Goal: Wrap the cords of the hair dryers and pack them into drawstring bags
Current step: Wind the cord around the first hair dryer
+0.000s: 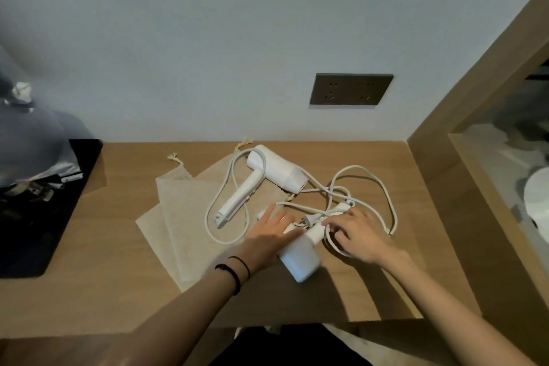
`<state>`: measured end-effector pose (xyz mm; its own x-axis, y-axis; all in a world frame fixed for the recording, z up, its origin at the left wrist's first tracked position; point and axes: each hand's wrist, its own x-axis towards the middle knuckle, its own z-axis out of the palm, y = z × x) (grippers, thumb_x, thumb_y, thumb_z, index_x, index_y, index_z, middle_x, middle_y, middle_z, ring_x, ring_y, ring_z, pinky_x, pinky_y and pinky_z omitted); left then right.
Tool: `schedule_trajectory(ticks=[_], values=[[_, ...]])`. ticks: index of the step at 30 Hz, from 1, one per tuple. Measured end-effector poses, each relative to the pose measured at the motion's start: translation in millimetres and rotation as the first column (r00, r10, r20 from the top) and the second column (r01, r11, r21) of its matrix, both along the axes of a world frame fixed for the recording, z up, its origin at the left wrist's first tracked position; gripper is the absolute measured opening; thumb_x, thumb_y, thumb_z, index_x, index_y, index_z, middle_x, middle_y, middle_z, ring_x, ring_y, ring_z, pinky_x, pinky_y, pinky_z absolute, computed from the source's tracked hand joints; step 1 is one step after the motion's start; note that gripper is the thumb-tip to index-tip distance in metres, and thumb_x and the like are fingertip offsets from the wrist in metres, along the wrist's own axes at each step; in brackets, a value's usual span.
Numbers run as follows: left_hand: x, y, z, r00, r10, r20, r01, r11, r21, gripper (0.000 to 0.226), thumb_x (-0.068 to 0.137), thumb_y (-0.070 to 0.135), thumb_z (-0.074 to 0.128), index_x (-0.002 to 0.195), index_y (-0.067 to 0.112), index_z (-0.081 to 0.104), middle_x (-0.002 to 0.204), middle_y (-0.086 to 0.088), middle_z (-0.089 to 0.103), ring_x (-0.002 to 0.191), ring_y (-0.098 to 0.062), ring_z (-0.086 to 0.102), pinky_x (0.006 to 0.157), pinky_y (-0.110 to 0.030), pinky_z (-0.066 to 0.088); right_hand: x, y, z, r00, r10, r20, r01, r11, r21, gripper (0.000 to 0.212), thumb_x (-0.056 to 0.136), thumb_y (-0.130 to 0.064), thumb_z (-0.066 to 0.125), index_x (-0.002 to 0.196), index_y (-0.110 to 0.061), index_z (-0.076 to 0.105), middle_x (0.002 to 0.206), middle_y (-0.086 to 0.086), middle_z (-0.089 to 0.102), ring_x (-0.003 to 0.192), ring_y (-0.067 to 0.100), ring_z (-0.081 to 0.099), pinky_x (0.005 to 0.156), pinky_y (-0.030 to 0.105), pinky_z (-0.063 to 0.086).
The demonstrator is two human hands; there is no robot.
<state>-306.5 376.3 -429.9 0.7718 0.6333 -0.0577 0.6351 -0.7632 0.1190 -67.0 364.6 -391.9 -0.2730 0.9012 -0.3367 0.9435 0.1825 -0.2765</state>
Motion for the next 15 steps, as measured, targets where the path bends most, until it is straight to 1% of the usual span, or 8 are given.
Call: schedule_trajectory(ticks=[1,3,4,5,8,10,12,15], values=[[2,0,2,1.000,-0.007,0.008,0.007,1.000,0.014,0.057,0.058,0.013,0.077,0.112,0.020,0.062,0.105,-0.012,0.062,0.099,-0.035,0.060,0.099,-0.059,0.041,-4,-1,1,0.999,0.006,0.054,-0.008,1.000,0.019,0.032,0.093,-0.030,0.039,0.120,-0.037,0.055,0.121,-0.008,0.060,0.120,0.015,0.041,0.098,0.033,0.030],[4,2,2,1.000,-0.019,0.004,0.019,1.000,0.009,0.061,0.051,0.018,0.086,0.108,0.023,0.067,0.097,-0.012,0.064,0.088,-0.034,0.064,0.092,-0.053,0.047,-11,-6,2,0.988,0.012,0.153,-0.020,0.999,0.051,0.029,0.094,-0.045,0.035,0.112,-0.036,0.055,0.121,-0.009,0.060,0.119,0.016,0.042,0.095,0.036,0.030],[3,2,1,1.000,-0.024,0.000,0.024,1.000,0.004,0.064,0.047,0.021,0.088,0.108,0.025,0.068,0.095,-0.011,0.065,0.085,-0.033,0.065,0.090,-0.052,0.049,-13,-8,2,0.981,0.006,0.195,-0.019,0.998,0.063,0.029,0.093,-0.051,0.036,0.108,-0.035,0.055,0.119,-0.009,0.060,0.119,0.017,0.043,0.095,0.037,0.031],[1,1,-2,0.999,-0.035,0.007,0.035,0.999,0.006,0.067,0.045,0.022,0.089,0.108,0.026,0.067,0.094,-0.011,0.065,0.084,-0.033,0.065,0.089,-0.052,0.049,-13,-10,2,0.972,-0.006,0.235,-0.012,0.997,0.075,0.028,0.092,-0.052,0.039,0.106,-0.034,0.054,0.117,-0.009,0.060,0.118,0.018,0.044,0.095,0.038,0.031],[-10,-5,-7,0.995,-0.083,0.055,0.081,0.996,0.043,0.072,0.050,0.018,0.086,0.114,0.026,0.055,0.094,-0.010,0.065,0.083,-0.033,0.065,0.094,-0.057,0.044,-9,-16,2,0.945,-0.102,0.311,0.053,0.985,0.162,0.021,0.094,-0.040,0.043,0.110,-0.033,0.054,0.118,-0.009,0.060,0.117,0.017,0.048,0.099,0.038,0.030],[-18,-8,-7,0.992,-0.099,0.082,0.089,0.989,0.119,0.069,0.056,0.018,0.085,0.116,0.026,0.051,0.095,-0.009,0.065,0.083,-0.031,0.065,0.096,-0.059,0.041,-4,-19,3,0.922,-0.187,0.339,0.108,0.965,0.238,0.026,0.095,-0.033,0.042,0.116,-0.032,0.057,0.118,-0.007,0.062,0.116,0.017,0.050,0.099,0.037,0.030],[-23,-9,3,0.987,-0.109,0.116,0.090,0.984,0.156,0.064,0.060,0.024,0.081,0.116,0.028,0.050,0.096,-0.007,0.065,0.084,-0.029,0.064,0.096,-0.059,0.041,1,-19,5,0.894,-0.257,0.368,0.160,0.948,0.275,0.029,0.095,-0.027,0.042,0.118,-0.027,0.060,0.118,-0.003,0.063,0.116,0.020,0.052,0.100,0.038,0.031],[-28,-7,25,0.972,-0.067,0.226,0.035,0.989,0.144,0.046,0.074,0.039,0.061,0.117,0.030,0.048,0.096,-0.002,0.062,0.088,-0.024,0.060,0.103,-0.059,0.036,7,-13,9,0.846,-0.297,0.443,0.196,0.946,0.260,0.029,0.095,-0.023,0.041,0.116,-0.024,0.061,0.121,-0.004,0.061,0.119,0.019,0.050,0.103,0.038,0.030]])
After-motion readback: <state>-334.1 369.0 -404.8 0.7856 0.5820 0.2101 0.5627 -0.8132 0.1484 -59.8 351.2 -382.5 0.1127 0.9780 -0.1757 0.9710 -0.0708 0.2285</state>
